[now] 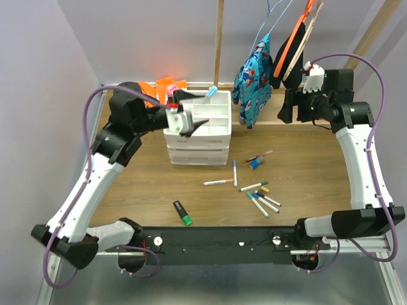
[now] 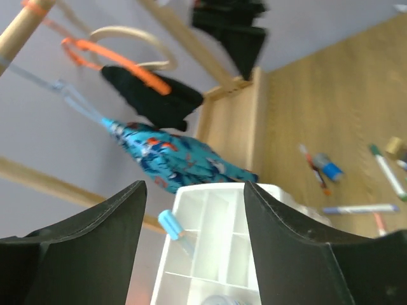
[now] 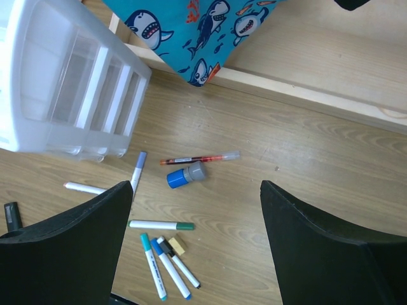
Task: Sort the stationery into containers
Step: Place the stationery in the storage box, then pick up the stationery from the corner of the board.
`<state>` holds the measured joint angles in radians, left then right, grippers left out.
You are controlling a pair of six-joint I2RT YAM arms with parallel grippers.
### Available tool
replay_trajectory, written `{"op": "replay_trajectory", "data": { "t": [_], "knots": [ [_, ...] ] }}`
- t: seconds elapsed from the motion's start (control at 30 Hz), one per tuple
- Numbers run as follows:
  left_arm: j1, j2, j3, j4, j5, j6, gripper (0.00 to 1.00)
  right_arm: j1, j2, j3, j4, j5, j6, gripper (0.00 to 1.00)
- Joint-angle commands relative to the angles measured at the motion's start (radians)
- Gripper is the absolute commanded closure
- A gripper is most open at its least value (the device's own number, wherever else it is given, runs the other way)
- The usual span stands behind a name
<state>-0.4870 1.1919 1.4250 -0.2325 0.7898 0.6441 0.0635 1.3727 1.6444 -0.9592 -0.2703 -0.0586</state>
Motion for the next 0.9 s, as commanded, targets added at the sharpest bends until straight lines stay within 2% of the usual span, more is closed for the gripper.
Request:
{"op": "replay_trajectory", "data": {
  "t": [0.0, 0.07, 0.1, 0.3, 0.47, 0.87],
  "knots": [
    [-0.008, 0.023, 0.092, -0.906, 0.233, 0.524, 0.28, -0.005, -0.034, -0.021, 0.01, -0.038, -0.017, 0.11],
    [-0.024, 0.064, 0.124, -1.136, 0.212, 0.856, 0.3, -0.005, -0.029, -0.024, 0.011, -0.043, -0.015, 0.11],
    [-0.034, 0.075, 0.118, -1.298, 0.163, 0.958, 0.32, -0.005, -0.026, -0.023, 0.013, -0.044, -0.017, 0.11],
    [-0.159, 0.052, -0.184, -1.291, -0.078, 1.133, 0.34, -0.005, -0.035, -0.026, 0.013, -0.044, -0.023, 0.11],
    [-0.246, 0.106, -0.385, -1.168, -0.236, 1.112, 0.36, -0.005, -0.061, -0.064, 0.007, -0.047, -0.03, 0.11],
    [-0.383, 0.213, -0.517, -0.887, -0.259, 0.93, 0.38, -0.005, -0.072, -0.092, -0.013, -0.052, -0.03, 0.11]
  ]
}}
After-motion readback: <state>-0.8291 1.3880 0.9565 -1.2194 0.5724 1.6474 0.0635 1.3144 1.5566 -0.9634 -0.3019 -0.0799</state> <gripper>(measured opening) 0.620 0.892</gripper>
